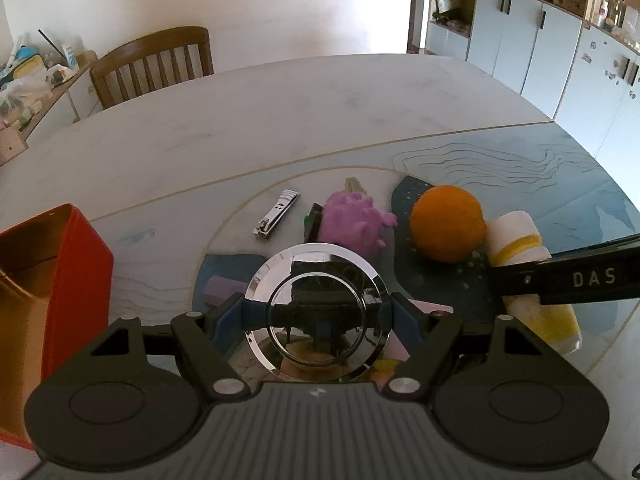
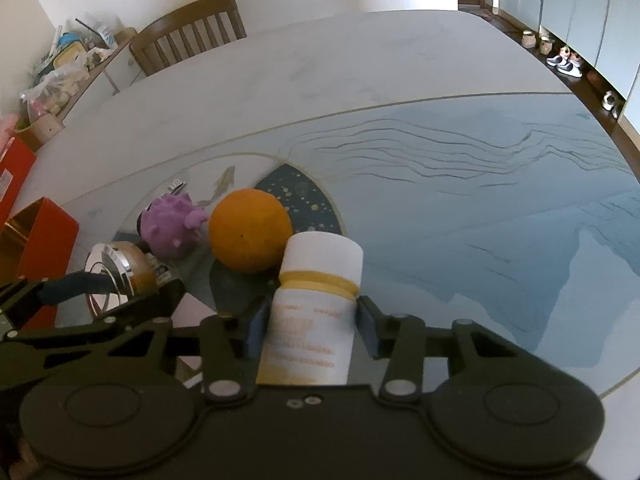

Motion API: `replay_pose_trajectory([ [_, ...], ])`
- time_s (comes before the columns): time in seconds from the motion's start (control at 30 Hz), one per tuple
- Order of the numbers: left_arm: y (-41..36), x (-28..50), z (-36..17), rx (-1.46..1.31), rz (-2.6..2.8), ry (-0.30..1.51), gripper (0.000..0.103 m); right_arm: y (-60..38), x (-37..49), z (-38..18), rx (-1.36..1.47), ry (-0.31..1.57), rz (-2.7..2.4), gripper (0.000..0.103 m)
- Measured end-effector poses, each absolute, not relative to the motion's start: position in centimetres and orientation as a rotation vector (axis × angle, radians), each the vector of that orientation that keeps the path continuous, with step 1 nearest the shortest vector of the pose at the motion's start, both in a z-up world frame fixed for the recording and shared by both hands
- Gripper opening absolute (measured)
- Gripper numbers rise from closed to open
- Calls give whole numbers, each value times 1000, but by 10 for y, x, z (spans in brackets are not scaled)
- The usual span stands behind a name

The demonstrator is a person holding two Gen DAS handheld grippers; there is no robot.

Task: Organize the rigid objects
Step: 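Carry the mirror into the red tin and open the left tool while the right tool carries the bottle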

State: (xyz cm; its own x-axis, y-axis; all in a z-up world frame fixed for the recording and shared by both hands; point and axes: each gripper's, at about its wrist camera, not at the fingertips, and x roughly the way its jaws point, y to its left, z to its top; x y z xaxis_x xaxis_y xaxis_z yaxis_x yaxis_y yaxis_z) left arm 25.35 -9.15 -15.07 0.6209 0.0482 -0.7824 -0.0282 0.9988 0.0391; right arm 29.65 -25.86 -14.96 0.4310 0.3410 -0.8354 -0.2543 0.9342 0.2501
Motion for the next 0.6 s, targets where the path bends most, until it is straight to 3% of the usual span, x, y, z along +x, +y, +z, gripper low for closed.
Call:
replay_pose_trajectory([
  [0.6, -80, 219, -113, -13, 128, 857, 77, -271, 270, -109, 126, 960, 480, 44],
])
